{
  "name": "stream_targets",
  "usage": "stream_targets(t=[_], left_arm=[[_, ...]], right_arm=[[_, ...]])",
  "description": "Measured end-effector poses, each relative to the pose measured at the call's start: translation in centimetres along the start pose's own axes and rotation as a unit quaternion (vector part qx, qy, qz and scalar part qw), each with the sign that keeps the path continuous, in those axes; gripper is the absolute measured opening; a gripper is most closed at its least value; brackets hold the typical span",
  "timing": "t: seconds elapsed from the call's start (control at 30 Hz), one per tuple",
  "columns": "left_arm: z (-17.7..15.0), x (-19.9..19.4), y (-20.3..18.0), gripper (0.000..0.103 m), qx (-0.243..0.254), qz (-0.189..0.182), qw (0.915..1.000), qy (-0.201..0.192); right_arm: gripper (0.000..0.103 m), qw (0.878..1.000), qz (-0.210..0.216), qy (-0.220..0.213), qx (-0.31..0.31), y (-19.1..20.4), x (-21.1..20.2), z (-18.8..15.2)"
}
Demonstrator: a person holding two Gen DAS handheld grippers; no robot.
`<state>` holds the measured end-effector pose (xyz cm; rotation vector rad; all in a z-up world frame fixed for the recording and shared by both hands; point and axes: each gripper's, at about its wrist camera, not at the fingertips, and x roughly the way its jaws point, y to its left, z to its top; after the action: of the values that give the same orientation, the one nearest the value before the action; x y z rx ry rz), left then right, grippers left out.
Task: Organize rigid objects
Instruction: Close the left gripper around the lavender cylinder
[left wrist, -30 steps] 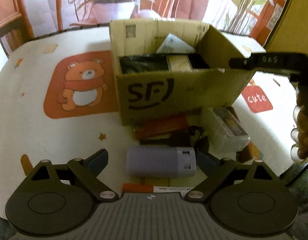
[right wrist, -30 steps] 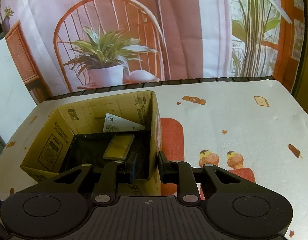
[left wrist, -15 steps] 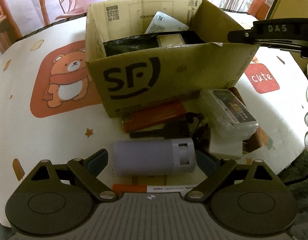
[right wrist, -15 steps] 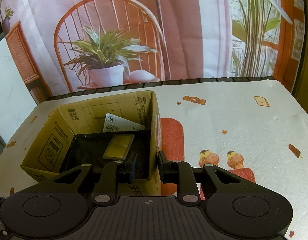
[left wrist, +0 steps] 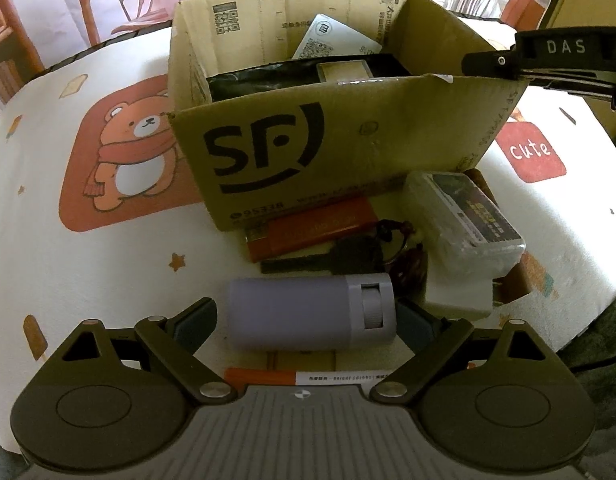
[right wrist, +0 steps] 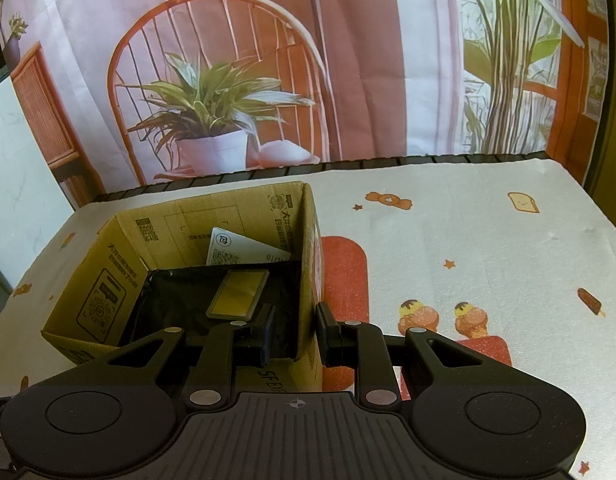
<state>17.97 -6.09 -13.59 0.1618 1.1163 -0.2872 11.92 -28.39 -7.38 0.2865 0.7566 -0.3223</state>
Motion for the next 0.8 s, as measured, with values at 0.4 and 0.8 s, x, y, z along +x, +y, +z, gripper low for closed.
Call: stream_targets(t=[0.4, 0.8], left_arm=[[-0.2, -0.1, 1.0, 0.088, -0.016, -0.009, 0.9998, -0.008], [-0.4, -0.4, 2.6, 0.088, -0.059, -0.001, 0.9981, -0.018]], right_arm=[[0.021, 1.0, 0.001, 0.0, 0.002, 0.0, 0.0, 0.0], [0.021, 1.0, 0.001, 0.001, 0.003, -0.1, 0.1, 0.1]])
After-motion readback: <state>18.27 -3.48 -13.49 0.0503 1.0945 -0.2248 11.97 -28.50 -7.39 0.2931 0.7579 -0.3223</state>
